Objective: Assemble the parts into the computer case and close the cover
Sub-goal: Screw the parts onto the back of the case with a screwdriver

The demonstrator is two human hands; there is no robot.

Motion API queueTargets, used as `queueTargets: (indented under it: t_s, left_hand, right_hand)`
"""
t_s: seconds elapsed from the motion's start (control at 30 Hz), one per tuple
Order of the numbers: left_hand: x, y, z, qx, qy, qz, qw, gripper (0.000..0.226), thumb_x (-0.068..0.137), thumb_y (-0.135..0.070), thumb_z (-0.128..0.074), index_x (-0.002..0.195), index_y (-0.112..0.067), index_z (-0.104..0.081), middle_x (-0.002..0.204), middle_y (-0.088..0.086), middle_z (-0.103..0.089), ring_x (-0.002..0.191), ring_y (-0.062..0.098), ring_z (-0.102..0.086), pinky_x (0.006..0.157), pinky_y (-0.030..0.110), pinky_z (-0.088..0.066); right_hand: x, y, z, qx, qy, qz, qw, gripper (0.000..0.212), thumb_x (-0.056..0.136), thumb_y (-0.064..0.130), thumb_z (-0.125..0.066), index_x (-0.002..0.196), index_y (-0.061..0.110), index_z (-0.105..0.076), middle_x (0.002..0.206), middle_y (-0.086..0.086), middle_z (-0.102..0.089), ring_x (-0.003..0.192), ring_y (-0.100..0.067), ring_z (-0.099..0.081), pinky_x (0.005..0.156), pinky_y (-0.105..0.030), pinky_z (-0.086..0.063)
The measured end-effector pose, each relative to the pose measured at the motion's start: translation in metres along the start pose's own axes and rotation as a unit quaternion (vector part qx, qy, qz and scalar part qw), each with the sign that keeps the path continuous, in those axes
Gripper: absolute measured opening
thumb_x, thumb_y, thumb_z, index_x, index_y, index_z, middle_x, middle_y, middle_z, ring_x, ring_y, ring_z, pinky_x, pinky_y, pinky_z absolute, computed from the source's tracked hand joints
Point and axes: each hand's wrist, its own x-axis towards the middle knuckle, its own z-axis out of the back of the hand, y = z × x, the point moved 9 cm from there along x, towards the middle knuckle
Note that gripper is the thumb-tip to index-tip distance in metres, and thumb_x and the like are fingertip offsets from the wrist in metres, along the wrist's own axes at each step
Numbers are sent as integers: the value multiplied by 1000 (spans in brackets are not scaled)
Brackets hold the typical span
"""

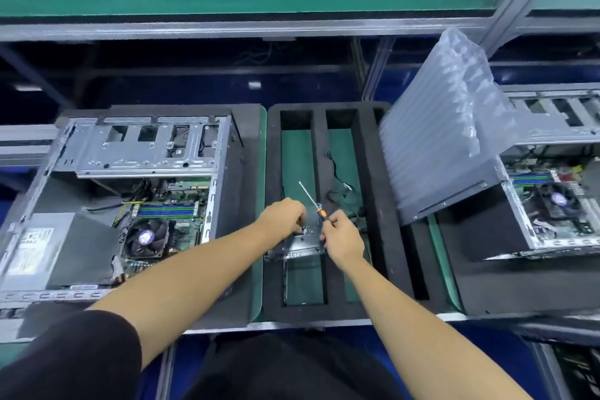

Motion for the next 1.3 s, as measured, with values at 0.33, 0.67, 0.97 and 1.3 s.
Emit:
queueTargets:
  t_s: [0.33,0.67,0.97,1.3]
  left_hand:
    - [8,9,-11,-75,26,64,995,16,88,-19,-77,103,-16,-74,105,5,-73,98,25,-69,85,32,-53]
    - [-2,17,-3,-121,-103,-2,987,16,90,-7,-67,90,-17,-55,86,-1,-62,78,22,-62,76,42,-54]
    - [3,3,-11,-40,-53,-4,998,8,91,-19,-73,99,-19,-73,102,-1,-66,94,20,-66,83,35,-55]
    - [13,3,-18,0,-10,-11,1000,9,93,-21,-69,100,-16,-72,110,3,-67,103,22,-64,86,36,-53]
  right_hand:
    - [5,-6,-3,-6,18,10,1000,10,95,27,-47,89,23,-53,75,7,-72,74,-20,-68,75,-38,-52]
    - [7,-6,-4,2,30,18,999,10,96,26,-45,87,25,-51,73,10,-72,72,-16,-66,66,-33,-43]
    - [10,-7,-5,-3,34,23,999,10,95,24,-45,87,24,-51,75,10,-72,76,-15,-65,67,-33,-42]
    - [12,-8,-6,-17,31,21,999,11,95,23,-46,85,25,-52,72,11,-71,72,-12,-63,60,-31,-37]
